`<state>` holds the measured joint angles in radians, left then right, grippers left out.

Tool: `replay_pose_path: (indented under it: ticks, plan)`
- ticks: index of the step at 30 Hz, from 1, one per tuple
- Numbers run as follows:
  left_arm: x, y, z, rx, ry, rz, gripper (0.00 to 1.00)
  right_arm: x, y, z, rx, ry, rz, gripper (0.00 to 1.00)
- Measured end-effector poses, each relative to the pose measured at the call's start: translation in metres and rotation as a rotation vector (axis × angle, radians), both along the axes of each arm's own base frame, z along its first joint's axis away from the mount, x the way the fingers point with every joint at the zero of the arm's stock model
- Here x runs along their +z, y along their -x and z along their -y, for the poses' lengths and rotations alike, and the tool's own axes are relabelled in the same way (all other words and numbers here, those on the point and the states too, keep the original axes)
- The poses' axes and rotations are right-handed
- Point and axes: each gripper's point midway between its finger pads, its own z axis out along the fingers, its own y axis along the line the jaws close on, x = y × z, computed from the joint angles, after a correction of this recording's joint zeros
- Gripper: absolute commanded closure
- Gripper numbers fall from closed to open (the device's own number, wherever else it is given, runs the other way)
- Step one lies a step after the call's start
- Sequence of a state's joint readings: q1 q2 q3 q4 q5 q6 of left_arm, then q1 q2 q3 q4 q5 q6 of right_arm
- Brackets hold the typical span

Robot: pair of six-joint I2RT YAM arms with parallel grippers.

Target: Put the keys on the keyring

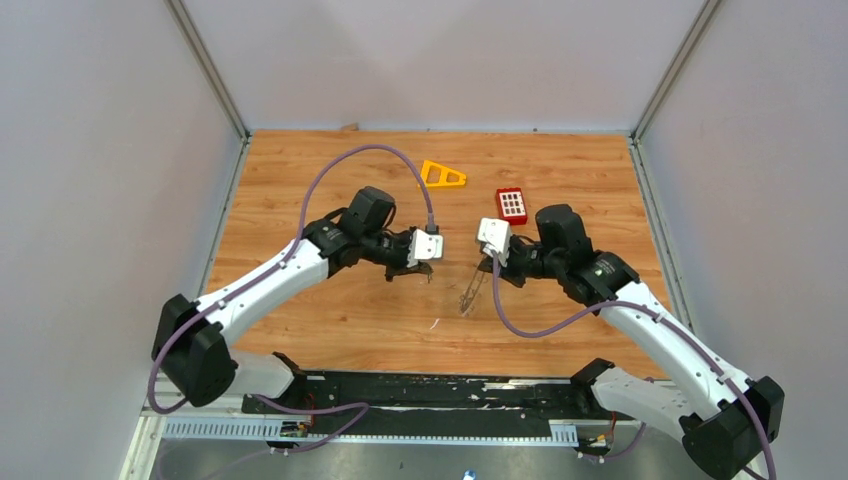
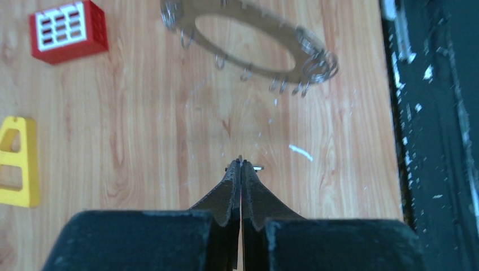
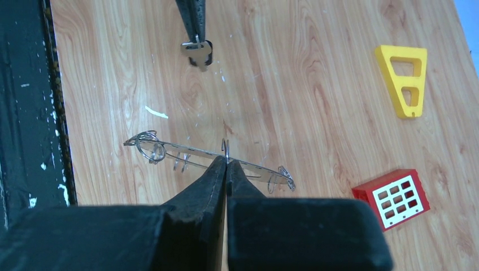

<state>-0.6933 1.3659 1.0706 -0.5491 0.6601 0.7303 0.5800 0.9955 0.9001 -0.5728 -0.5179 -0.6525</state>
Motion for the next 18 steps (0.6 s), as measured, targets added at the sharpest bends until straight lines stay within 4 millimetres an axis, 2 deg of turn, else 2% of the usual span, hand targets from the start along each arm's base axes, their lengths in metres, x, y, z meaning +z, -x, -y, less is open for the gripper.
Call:
replay_pose_path:
  ticks: [5,10,15,18]
  plan:
    - [0.041,0.012,0.010,0.000,0.142,-0.011,1.00,0.014,-0.005,-0.010,0.003,-0.070,0.020,1.00]
    - [0.056,0.022,0.017,0.021,0.200,-0.121,1.00,0.022,-0.008,-0.017,0.006,-0.101,0.044,1.00]
    - [0.079,0.032,0.027,0.021,0.250,-0.250,1.00,0.028,-0.010,-0.025,0.022,-0.103,0.112,1.00]
    - [0.088,0.037,0.032,0.012,0.266,-0.323,1.00,0.025,-0.006,-0.030,0.047,-0.091,0.172,1.00]
